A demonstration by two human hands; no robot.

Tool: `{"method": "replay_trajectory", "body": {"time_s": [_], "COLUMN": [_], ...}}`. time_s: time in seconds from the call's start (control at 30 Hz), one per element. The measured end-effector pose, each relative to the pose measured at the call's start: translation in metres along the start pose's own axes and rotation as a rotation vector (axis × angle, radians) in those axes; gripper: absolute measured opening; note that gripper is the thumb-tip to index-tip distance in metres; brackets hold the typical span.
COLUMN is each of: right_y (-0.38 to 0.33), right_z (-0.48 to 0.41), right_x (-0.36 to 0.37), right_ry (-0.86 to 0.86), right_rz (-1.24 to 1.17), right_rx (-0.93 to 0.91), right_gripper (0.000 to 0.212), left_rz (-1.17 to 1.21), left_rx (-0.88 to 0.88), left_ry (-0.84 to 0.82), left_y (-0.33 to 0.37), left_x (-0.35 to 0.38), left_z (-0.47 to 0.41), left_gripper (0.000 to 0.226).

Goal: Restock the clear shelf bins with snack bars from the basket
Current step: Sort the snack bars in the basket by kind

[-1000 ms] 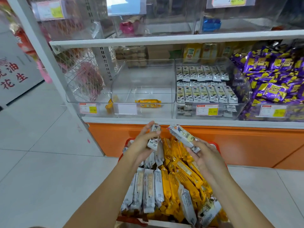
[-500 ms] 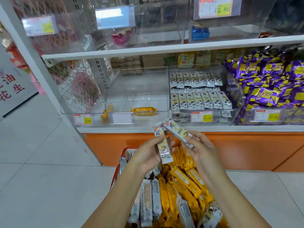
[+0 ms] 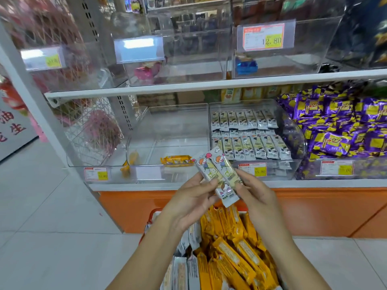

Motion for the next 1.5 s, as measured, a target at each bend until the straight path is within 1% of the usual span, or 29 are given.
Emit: {"method": "replay_trajectory", "body": {"time_s": [0.03, 0.07, 0.1, 0.13, 0.17, 0.2, 0.27, 0.33, 0.37, 0.4, 0.47, 0.5, 0.6, 0.67, 0.8, 0.9, 1.0, 1.1, 1.17, 1.23, 1.3, 1.33, 1.37, 1.43, 1.5], "right_y": [-0.006, -0.010, -0.012, -0.013, -0.017, -0.024, -0.040, -0.053, -0.059, -0.065, -0.070, -0.071, -0.061, -0.052, -0.033, -0.025, -0.018, -0.016, -0.020, -0.036, -0.056, -0.062, -0.062, -0.052, -0.030], "right_z": [0.001, 0.001, 0.000, -0.002, -0.005, -0.008, -0.016, -0.032, -0.043, -0.056, -0.084, -0.099, -0.135, -0.147, -0.150, -0.144, -0.143, -0.142, -0.138, -0.129, -0.109, -0.096, -0.081, -0.045, -0.008], "right_x": [0.002, 0.006, 0.008, 0.008, 0.006, 0.003, -0.002, -0.008, -0.013, -0.017, -0.024, -0.026, -0.017, -0.001, 0.030, 0.044, 0.044, 0.042, 0.039, 0.031, 0.025, 0.028, 0.035, 0.054, 0.078], "right_ry": [-0.001, -0.016, -0.016, 0.008, 0.054, 0.110, 0.199, 0.234, 0.250, 0.266, 0.282, 0.281, 0.247, 0.212, 0.170, 0.107, 0.042, 0.012, 0.043, 0.163, 0.260, 0.239, 0.182, 0.027, -0.119], "right_rz": [0.108, 0.221, 0.326, 0.413, 0.490, 0.556, 0.662, 0.679, 0.679, 0.699, 0.784, 0.837, 1.014, 1.080, 1.063, 1.055, 1.063, 1.038, 1.032, 1.045, 0.987, 0.940, 0.909, 0.901, 0.973], "right_rx": [-0.032, -0.044, -0.047, -0.054, -0.082, -0.123, -0.198, -0.199, -0.176, -0.148, -0.063, -0.011, 0.109, 0.132, 0.080, 0.030, 0.051, 0.073, 0.072, 0.029, -0.069, -0.108, -0.128, -0.108, -0.080], "right_gripper": [0.034, 0.044, 0.058, 0.072, 0.080, 0.082, 0.077, 0.072, 0.069, 0.065, 0.061, 0.061, 0.056, 0.054, 0.056, 0.055, 0.056, 0.054, 0.052, 0.047, 0.032, 0.025, 0.025, 0.032, 0.032], "left_rz": [-0.028, -0.050, -0.063, -0.075, -0.097, -0.124, -0.198, -0.305, -0.410, -0.564, -0.917, -1.021, -1.150, -1.187, -1.159, -1.132, -1.092, -1.076, -1.082, -1.096, -1.113, -1.151, -1.210, -1.388, -1.524], "left_rx": [0.007, 0.011, 0.008, 0.002, -0.002, -0.004, 0.007, 0.058, 0.110, 0.174, 0.279, 0.279, 0.179, 0.166, 0.163, 0.180, 0.171, 0.165, 0.153, 0.146, 0.161, 0.158, 0.146, 0.100, 0.042], "left_ry": [-0.012, -0.027, -0.036, -0.042, -0.045, -0.057, -0.078, -0.071, -0.023, 0.062, 0.244, 0.268, 0.200, 0.157, 0.110, 0.072, 0.067, 0.057, 0.058, 0.061, 0.067, 0.084, 0.101, 0.133, 0.179], "left_y": [0.000, 0.001, 0.001, 0.002, 0.002, 0.004, 0.010, 0.023, 0.033, 0.047, 0.071, 0.073, 0.058, 0.052, 0.050, 0.050, 0.048, 0.047, 0.049, 0.057, 0.067, 0.072, 0.075, 0.076, 0.069], "left_x": [0.002, 0.004, 0.006, 0.008, 0.010, 0.013, 0.018, 0.019, 0.016, 0.009, -0.009, -0.015, -0.024, -0.025, -0.026, -0.025, -0.028, -0.025, -0.024, -0.028, -0.036, -0.045, -0.054, -0.074, -0.094], "left_z": [-0.003, -0.006, -0.009, -0.012, -0.016, -0.020, -0.030, -0.040, -0.045, -0.050, -0.057, -0.061, -0.074, -0.077, -0.076, -0.073, -0.069, -0.061, -0.054, -0.044, -0.029, -0.018, -0.007, 0.019, 0.052], "left_gripper": [0.039, 0.039, 0.038, 0.037, 0.037, 0.038, 0.040, 0.035, 0.031, 0.029, 0.034, 0.038, 0.040, 0.039, 0.042, 0.040, 0.041, 0.041, 0.038, 0.029, 0.015, 0.018, 0.020, 0.022, 0.034]}}
Point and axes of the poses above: each hand's wrist, its own z-axis away from the middle knuckle, its own x-axis out of the palm, y = z × x, the point moved 9 cm from there along -z, towards the middle knuckle, and after that the axes turned 11 degrees about x, right-handed, at the moved point
